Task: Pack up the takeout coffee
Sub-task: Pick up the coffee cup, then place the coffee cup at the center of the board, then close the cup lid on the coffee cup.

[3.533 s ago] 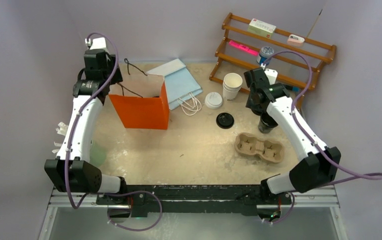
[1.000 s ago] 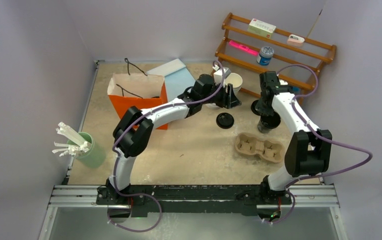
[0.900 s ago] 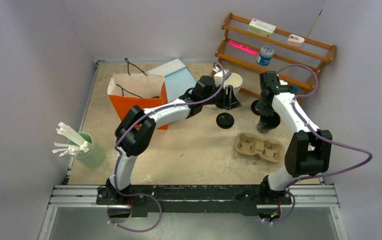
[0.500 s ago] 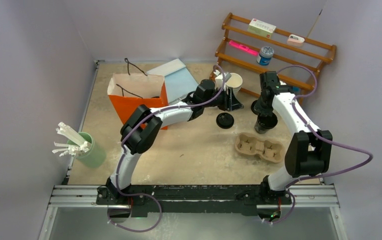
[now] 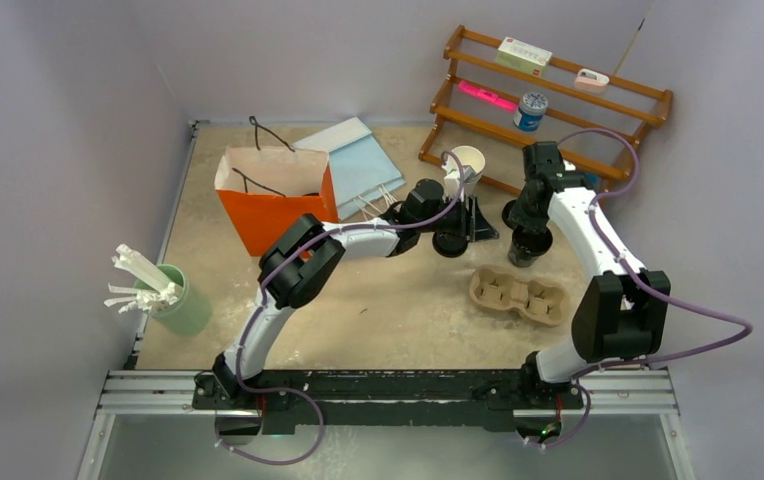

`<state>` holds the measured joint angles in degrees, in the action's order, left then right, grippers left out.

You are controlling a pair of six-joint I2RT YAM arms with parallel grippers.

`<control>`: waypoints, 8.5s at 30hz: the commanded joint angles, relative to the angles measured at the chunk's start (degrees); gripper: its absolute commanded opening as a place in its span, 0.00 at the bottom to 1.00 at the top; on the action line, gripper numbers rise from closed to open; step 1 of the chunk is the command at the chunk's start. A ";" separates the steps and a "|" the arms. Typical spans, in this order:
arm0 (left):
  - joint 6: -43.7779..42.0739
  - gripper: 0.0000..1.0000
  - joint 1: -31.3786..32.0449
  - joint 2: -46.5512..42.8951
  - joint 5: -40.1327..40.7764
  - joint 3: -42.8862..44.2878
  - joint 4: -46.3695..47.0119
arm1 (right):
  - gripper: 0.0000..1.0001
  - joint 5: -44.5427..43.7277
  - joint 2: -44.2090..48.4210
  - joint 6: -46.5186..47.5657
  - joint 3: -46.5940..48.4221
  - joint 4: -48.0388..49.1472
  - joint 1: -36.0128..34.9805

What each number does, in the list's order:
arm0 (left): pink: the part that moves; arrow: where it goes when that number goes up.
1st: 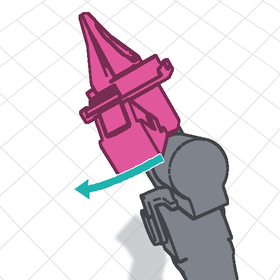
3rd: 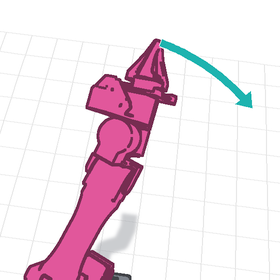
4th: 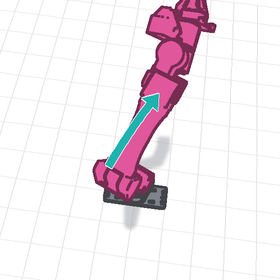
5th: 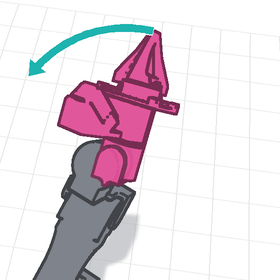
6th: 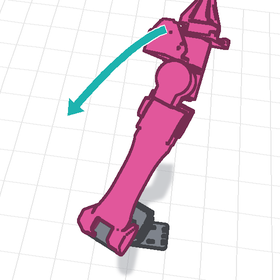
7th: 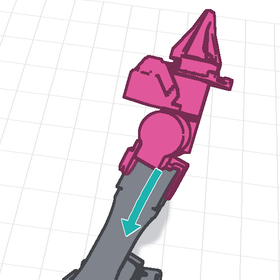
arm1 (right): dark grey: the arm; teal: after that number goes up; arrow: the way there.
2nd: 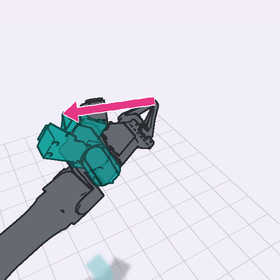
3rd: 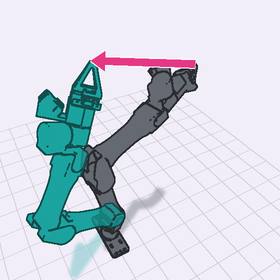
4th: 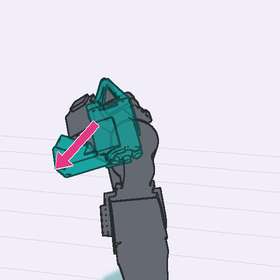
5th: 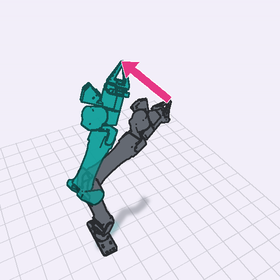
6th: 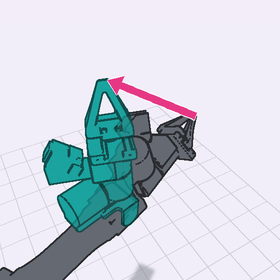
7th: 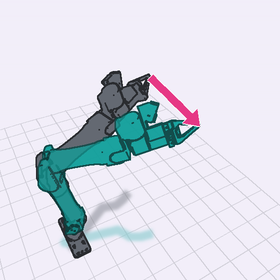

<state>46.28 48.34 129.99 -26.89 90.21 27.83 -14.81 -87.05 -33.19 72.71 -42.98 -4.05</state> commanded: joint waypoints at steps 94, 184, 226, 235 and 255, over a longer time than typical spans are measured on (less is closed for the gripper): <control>-12.30 0.92 -7.07 -75.79 49.45 -31.51 -69.43 | 0.00 -9.74 -6.38 -2.17 14.75 -5.48 -47.78; -23.94 1.00 -7.20 -78.89 25.05 -33.88 -62.41 | 0.81 -0.15 -19.97 7.07 -0.35 17.57 -20.69; -16.67 0.98 -7.20 -80.98 24.10 -46.37 -46.86 | 0.60 8.24 2.05 8.97 5.54 0.84 -34.35; -12.97 0.97 -7.20 -81.79 24.33 -49.70 -42.95 | 0.59 4.63 -1.93 6.12 6.77 -0.69 -43.62; -13.50 0.96 -7.20 -82.06 23.25 -50.28 -43.16 | 0.59 -1.86 -7.22 3.13 8.15 -0.88 -47.51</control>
<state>33.39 41.28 48.95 -2.85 39.57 -16.82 -14.15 -94.26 -28.97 78.65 -43.64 -51.18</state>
